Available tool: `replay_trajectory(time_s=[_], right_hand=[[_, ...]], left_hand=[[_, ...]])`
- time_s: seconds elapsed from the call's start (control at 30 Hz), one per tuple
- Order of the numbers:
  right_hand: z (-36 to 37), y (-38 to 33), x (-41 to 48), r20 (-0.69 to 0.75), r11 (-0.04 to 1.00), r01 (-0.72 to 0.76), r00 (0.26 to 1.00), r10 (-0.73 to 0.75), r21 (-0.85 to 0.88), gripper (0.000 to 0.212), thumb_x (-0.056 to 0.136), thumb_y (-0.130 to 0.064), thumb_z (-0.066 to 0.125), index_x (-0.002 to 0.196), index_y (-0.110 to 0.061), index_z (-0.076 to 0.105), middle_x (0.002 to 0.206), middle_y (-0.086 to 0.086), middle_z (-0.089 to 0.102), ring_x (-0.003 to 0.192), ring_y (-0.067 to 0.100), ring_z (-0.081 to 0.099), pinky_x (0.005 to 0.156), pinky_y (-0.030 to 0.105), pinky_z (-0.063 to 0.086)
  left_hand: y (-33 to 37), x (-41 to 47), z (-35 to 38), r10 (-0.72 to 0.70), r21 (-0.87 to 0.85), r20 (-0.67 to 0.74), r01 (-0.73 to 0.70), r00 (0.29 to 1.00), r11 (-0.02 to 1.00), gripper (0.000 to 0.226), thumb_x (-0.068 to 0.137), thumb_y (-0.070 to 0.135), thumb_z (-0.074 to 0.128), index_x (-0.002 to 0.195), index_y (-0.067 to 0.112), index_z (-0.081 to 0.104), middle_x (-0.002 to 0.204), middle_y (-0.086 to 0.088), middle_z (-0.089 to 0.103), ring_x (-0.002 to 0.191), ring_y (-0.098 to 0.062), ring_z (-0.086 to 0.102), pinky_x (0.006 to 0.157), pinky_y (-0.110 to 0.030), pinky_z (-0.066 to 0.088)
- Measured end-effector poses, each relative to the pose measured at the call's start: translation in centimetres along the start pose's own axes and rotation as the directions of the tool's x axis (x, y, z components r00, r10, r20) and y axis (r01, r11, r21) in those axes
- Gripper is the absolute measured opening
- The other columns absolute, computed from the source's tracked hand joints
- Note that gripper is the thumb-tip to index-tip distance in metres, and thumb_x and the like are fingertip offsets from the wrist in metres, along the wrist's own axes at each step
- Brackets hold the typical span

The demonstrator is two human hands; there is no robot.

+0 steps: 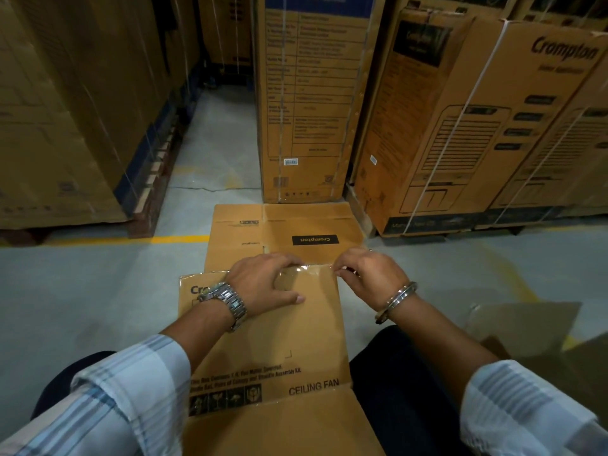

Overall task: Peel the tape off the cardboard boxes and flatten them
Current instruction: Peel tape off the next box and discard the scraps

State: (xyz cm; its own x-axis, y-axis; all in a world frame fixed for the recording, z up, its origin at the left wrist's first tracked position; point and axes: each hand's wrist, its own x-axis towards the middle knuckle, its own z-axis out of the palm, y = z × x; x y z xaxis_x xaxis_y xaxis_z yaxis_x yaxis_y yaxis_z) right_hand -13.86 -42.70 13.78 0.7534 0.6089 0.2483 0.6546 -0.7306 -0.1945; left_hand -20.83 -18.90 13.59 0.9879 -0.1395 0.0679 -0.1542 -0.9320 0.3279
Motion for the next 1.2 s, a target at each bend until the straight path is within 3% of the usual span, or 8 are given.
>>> replay_trajectory(time_s=[0.1, 0.2, 0.23, 0.57, 0.7, 0.83, 0.97, 1.2], right_hand=[[0.1, -0.5, 0.0, 0.035, 0.91, -0.332, 0.942, 0.334, 0.247, 0.018, 0.086, -0.041, 0.074, 0.09, -0.025, 0.066, 0.087, -0.01, 0.07, 0.073, 0.009, 0.068, 0.064, 0.031, 0.056], [0.1, -1.2, 0.2, 0.364, 0.493, -0.627, 0.767, 0.529, 0.603, 0.025, 0.084, -0.033, 0.08, 0.083, -0.012, 0.065, 0.084, 0.008, 0.075, 0.064, 0.019, 0.072, 0.06, 0.036, 0.058], [0.1, -1.4, 0.2, 0.403, 0.453, -0.639, 0.757, 0.515, 0.621, 0.023, 0.085, -0.028, 0.08, 0.083, -0.01, 0.066, 0.084, 0.01, 0.075, 0.063, 0.019, 0.072, 0.061, 0.037, 0.058], [-1.0, -2.1, 1.9, 0.388, 0.556, -0.641, 0.766, 0.513, 0.53, 0.004, 0.087, 0.0, 0.069, 0.084, -0.002, 0.068, 0.07, 0.004, 0.071, 0.054, 0.012, 0.064, 0.055, 0.029, 0.054], [-1.9, -2.1, 2.4, 0.365, 0.63, -0.599, 0.801, 0.475, 0.494, 0.004, 0.088, 0.0, 0.066, 0.085, 0.0, 0.069, 0.07, 0.003, 0.071, 0.06, 0.014, 0.067, 0.063, 0.032, 0.058], [-3.5, -2.8, 3.9, 0.349, 0.55, -0.548, 0.833, 0.429, 0.631, 0.008, 0.095, -0.004, 0.062, 0.087, -0.002, 0.064, 0.075, 0.009, 0.067, 0.064, 0.021, 0.065, 0.06, 0.029, 0.055], [-4.1, -3.7, 5.2, 0.387, 0.629, -0.499, 0.865, 0.32, 0.596, 0.007, 0.096, -0.011, 0.064, 0.09, -0.006, 0.063, 0.082, 0.012, 0.069, 0.07, 0.023, 0.067, 0.063, 0.033, 0.053], [-3.2, -4.0, 4.5, 0.424, 0.322, -0.514, 0.85, 0.311, 0.795, 0.015, 0.1, -0.021, 0.059, 0.095, -0.008, 0.065, 0.092, 0.011, 0.076, 0.079, 0.022, 0.074, 0.076, 0.037, 0.06]], left_hand=[[-0.1, 0.0, 0.0, -0.004, -0.007, 0.008, 0.004, 1.0, 1.0, 0.069, 0.08, 0.066, 0.067, 0.141, 0.043, 0.045, 0.143, 0.019, 0.053, 0.125, -0.009, 0.052, 0.092, -0.029, 0.044], [-0.2, 0.0, 0.1, -0.004, -0.007, 0.012, 0.005, 1.0, 1.0, 0.069, 0.08, 0.067, 0.066, 0.141, 0.043, 0.045, 0.141, 0.019, 0.054, 0.124, -0.009, 0.054, 0.092, -0.03, 0.046], [-0.2, 0.0, 0.1, -0.003, -0.003, 0.017, 0.003, 1.0, 1.0, 0.069, 0.079, 0.068, 0.066, 0.14, 0.043, 0.046, 0.141, 0.019, 0.054, 0.123, -0.009, 0.054, 0.092, -0.03, 0.046], [0.0, 0.6, -0.3, -0.009, -0.001, 0.078, 0.009, 0.997, 1.0, 0.064, 0.077, 0.067, 0.069, 0.133, 0.044, 0.048, 0.132, 0.017, 0.059, 0.113, -0.011, 0.057, 0.087, -0.033, 0.05], [-0.1, 0.8, -0.9, -0.024, -0.015, 0.083, 0.026, 0.996, 1.0, 0.061, 0.076, 0.066, 0.071, 0.128, 0.044, 0.05, 0.127, 0.017, 0.06, 0.11, -0.012, 0.057, 0.088, -0.036, 0.052], [0.8, 0.5, 0.4, 0.049, 0.035, 0.158, -0.055, 0.986, 0.998, 0.063, 0.076, 0.067, 0.07, 0.131, 0.043, 0.05, 0.131, 0.015, 0.061, 0.113, -0.014, 0.059, 0.088, -0.036, 0.052], [0.9, 0.1, 1.3, 0.0, -0.065, 0.058, 0.004, 0.998, 0.998, 0.064, 0.074, 0.068, 0.07, 0.129, 0.041, 0.051, 0.124, 0.019, 0.066, 0.109, -0.008, 0.063, 0.085, -0.032, 0.054], [-0.2, 0.0, 0.0, -0.191, -0.379, -0.07, 0.151, 0.979, 0.913, 0.017, 0.089, 0.042, 0.071, 0.091, 0.027, 0.08, 0.073, 0.012, 0.071, 0.07, -0.009, 0.064, 0.062, -0.029, 0.051]])
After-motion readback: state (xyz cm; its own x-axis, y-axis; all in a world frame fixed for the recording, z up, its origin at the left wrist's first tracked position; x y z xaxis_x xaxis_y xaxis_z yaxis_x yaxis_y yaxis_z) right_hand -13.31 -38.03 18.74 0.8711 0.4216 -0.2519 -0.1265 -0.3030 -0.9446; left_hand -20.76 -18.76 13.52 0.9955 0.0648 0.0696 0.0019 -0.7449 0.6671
